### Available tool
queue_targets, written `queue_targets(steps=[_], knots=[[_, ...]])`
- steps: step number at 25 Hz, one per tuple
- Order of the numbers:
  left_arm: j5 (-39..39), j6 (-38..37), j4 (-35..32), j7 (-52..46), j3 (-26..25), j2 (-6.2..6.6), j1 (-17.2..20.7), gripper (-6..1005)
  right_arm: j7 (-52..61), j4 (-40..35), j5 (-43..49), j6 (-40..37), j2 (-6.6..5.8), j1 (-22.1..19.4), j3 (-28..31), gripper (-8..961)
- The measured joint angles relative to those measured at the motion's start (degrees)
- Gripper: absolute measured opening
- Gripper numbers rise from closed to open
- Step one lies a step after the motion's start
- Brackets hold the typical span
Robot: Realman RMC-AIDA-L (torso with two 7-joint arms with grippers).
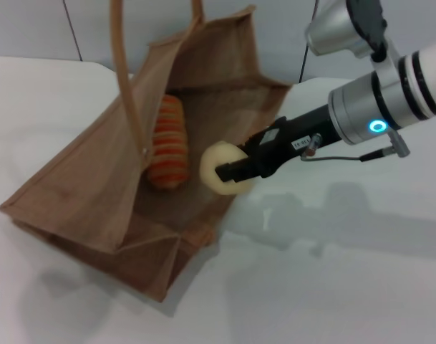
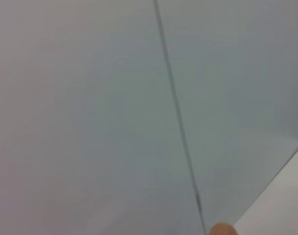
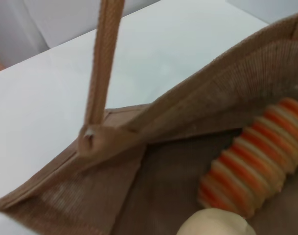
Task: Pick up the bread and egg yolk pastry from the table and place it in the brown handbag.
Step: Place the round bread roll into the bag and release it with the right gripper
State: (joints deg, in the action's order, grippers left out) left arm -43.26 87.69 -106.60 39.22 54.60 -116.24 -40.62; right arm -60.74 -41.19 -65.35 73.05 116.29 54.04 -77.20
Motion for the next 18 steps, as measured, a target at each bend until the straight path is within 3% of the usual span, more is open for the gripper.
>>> queue_targets(steps=[12,18], knots=[[-7.3,-2.2,-0.5,-1.1,0.9,-0.05,-0.1,143,-4.0,1.6,-5.6,-2.0,-0.20,2.2,0.3,474],[-7.7,-2.3,-0.5,-1.2,1.0,-0.03,-0.3,146,-4.7,6.3,-5.4,-3.9,-0.16,5.7,-0.8,473]])
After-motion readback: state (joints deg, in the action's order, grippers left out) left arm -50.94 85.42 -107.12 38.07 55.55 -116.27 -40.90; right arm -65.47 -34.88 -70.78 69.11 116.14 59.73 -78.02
